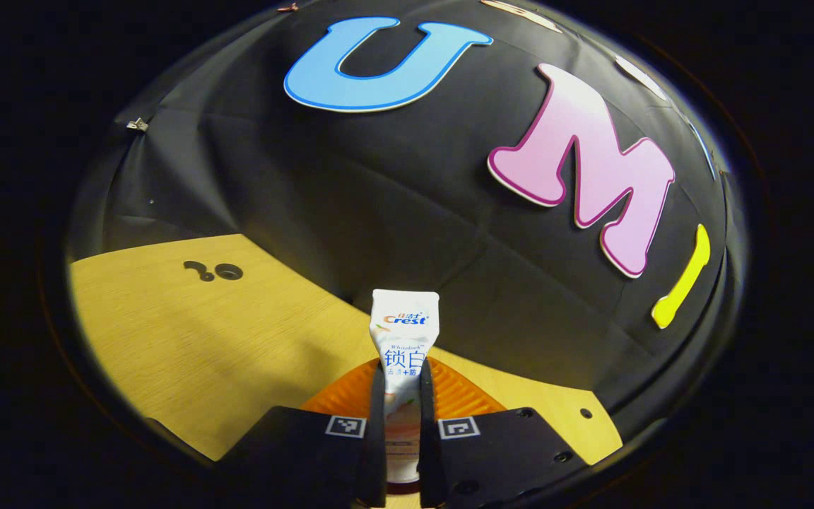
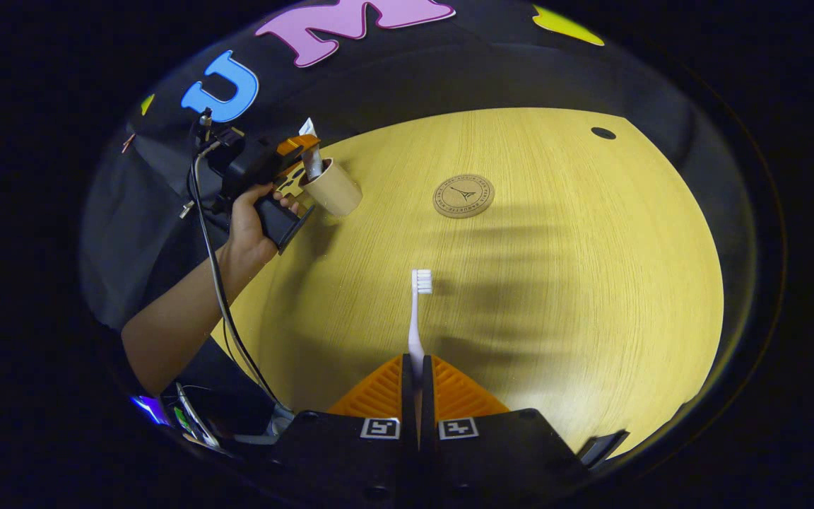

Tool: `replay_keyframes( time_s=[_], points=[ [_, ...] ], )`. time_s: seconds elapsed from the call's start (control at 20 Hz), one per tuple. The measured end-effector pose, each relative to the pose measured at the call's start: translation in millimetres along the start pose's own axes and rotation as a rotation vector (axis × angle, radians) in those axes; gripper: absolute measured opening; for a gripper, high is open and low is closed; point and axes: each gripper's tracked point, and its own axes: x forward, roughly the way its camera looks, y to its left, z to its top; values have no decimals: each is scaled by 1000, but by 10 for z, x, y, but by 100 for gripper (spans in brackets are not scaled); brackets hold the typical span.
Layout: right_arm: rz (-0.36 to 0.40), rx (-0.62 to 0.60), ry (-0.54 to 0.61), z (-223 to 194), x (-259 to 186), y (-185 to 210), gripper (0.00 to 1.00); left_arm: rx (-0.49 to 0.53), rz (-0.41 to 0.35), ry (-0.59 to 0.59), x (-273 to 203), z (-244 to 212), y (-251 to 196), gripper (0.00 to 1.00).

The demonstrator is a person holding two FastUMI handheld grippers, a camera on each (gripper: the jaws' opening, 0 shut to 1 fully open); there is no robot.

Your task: Put the toothbrush and toothpaste on the desktop into the cup, then pick up the cup and place it on the coaster on the desktop.

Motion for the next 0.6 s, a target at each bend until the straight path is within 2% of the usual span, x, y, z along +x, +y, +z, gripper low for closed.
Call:
replay_keyframes(
  time_s=[0.05,0.1,0.15,0.2,0.35,0.6],
  points=[
    [-3,0,1,-15,-2,-13,5,11,-7,4,-29,-23,-23,31],
    [-5,-3,1,-22,7,-20,5,30,-7,15,-73,-26,-31,27],
    [-6,-6,-1,-13,19,-28,5,52,-5,30,-149,-43,-24,30],
    [-2,-9,-7,18,34,-25,5,71,-6,40,-270,-16,-23,27],
    [9,2,-31,143,74,7,5,127,-26,-2,-726,246,-75,98],
    [47,-34,-105,555,160,176,5,202,13,17,-1651,321,200,98]
  ],
)
